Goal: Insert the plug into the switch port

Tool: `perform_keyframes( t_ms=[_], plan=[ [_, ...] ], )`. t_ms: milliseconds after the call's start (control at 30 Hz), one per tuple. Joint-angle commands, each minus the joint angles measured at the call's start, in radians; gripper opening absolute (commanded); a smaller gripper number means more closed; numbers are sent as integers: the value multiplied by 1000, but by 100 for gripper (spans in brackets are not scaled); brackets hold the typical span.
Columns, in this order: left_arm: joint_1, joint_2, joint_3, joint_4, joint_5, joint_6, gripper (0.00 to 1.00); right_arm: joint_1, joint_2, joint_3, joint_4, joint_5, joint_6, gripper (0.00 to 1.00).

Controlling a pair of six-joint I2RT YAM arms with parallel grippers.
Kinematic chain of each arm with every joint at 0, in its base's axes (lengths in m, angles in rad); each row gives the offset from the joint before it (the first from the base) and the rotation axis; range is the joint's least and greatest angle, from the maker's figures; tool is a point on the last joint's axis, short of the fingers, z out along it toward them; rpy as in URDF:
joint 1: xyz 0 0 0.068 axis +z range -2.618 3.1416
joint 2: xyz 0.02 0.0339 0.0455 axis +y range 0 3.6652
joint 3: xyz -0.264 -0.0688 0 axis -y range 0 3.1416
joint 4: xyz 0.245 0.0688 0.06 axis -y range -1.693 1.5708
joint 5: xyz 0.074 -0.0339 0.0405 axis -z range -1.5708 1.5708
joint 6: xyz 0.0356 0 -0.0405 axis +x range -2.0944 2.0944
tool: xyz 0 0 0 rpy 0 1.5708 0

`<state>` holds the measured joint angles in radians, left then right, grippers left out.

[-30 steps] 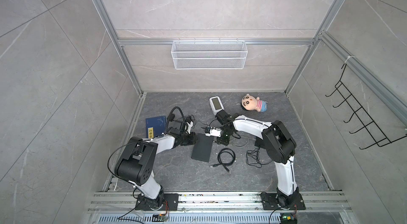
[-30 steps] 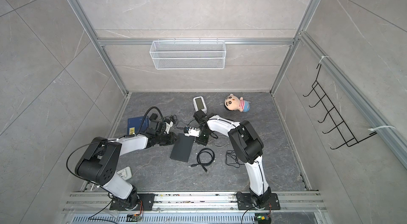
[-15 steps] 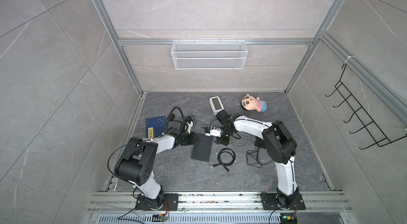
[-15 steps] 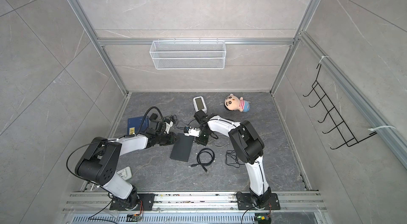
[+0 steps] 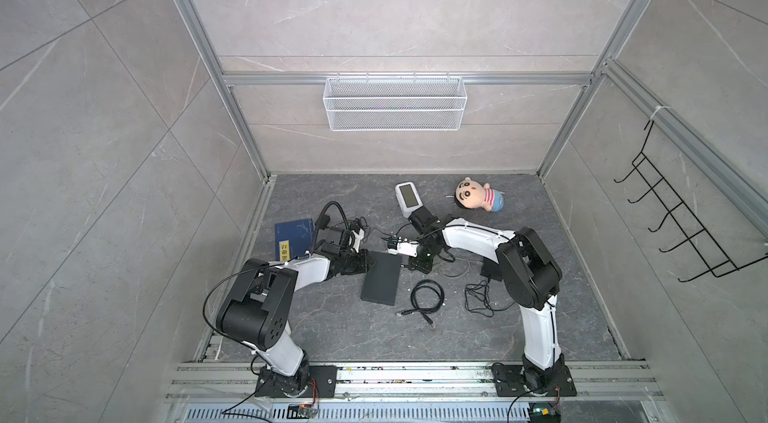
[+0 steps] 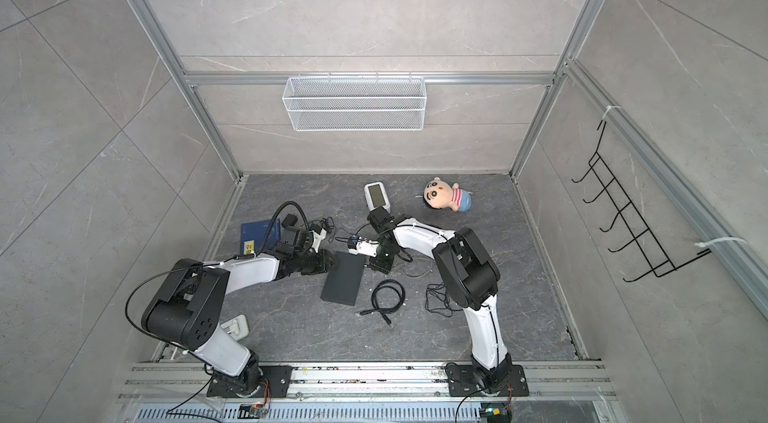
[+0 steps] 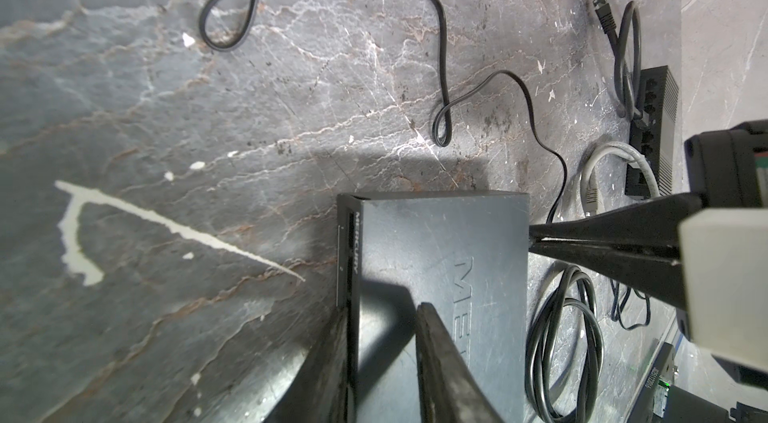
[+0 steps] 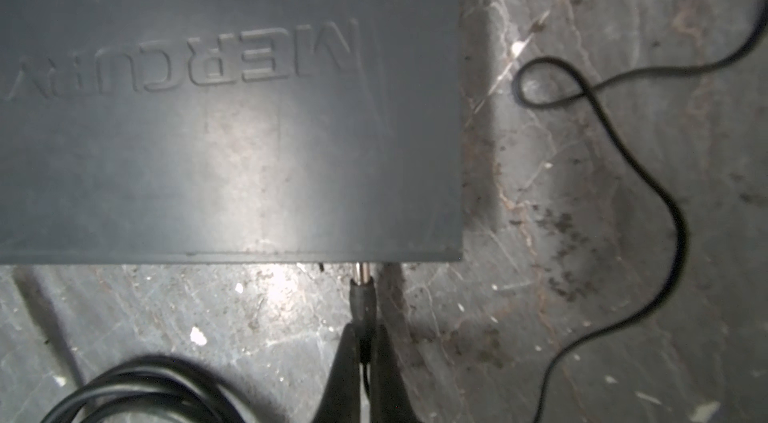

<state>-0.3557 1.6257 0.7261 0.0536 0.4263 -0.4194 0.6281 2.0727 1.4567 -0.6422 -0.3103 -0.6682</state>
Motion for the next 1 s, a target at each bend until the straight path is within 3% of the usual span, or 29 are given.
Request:
perform_keyframes(
  t_ms=[0, 567, 967],
  plan=[
    [-4, 5, 7, 15, 21, -1, 31, -6, -28, 7, 19, -6, 24, 0],
    [-5, 25, 10, 34, 32, -6, 31, 18, -45, -5, 34, -46, 7, 1],
    [-41, 74, 53, 28, 104, 53, 30, 46, -18, 42, 77, 11, 72, 1]
  ],
)
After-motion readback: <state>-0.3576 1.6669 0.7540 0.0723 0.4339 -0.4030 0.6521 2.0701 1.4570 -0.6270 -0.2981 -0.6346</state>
